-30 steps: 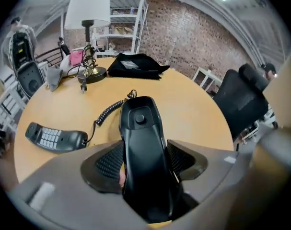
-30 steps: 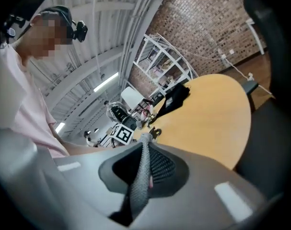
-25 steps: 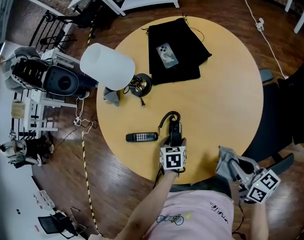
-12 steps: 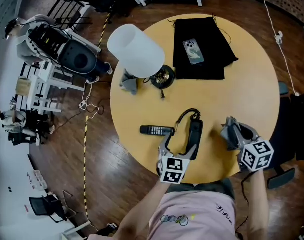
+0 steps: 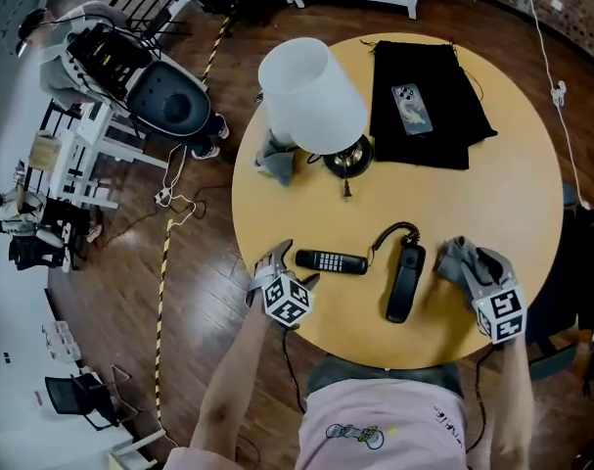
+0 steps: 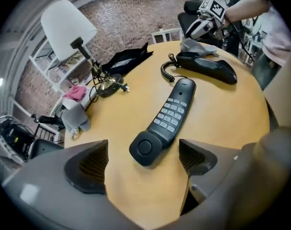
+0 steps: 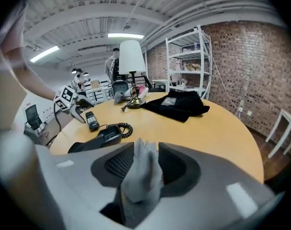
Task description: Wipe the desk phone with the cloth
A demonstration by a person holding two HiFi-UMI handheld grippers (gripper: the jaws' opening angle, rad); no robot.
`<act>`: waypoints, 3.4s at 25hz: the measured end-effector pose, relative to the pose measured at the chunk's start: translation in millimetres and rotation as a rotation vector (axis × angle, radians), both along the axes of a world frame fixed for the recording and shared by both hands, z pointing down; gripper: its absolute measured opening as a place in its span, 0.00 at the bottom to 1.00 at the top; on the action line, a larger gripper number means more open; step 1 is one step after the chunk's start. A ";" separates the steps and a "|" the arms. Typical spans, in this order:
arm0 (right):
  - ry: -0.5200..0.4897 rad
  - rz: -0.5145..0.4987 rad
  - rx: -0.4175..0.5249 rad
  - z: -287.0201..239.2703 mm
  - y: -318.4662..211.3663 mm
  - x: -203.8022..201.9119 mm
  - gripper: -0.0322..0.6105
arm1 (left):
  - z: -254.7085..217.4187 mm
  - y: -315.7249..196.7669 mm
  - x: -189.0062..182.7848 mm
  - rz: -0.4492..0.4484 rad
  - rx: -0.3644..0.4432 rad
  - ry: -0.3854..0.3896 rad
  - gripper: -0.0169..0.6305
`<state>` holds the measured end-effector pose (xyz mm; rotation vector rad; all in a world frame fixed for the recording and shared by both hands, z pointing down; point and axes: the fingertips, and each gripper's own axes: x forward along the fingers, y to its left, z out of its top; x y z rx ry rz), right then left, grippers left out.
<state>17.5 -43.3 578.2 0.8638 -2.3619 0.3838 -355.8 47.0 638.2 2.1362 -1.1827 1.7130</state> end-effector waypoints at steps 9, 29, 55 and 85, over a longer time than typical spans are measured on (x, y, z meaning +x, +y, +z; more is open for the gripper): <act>0.002 -0.217 0.063 -84.2 46.5 -13.8 0.45 | -12.3 11.8 30.9 0.299 -0.191 0.267 0.46; 0.226 -0.873 0.327 -33.2 151.5 -272.8 0.54 | -155.0 39.0 111.1 0.389 -0.214 0.694 0.40; -0.531 -0.473 0.091 -177.4 132.9 -184.5 0.36 | -296.5 -22.1 238.3 -0.092 0.360 0.984 0.42; -0.479 -0.139 -0.081 -93.3 111.8 -25.9 0.33 | -195.4 -41.0 169.7 -0.151 -0.409 0.251 0.37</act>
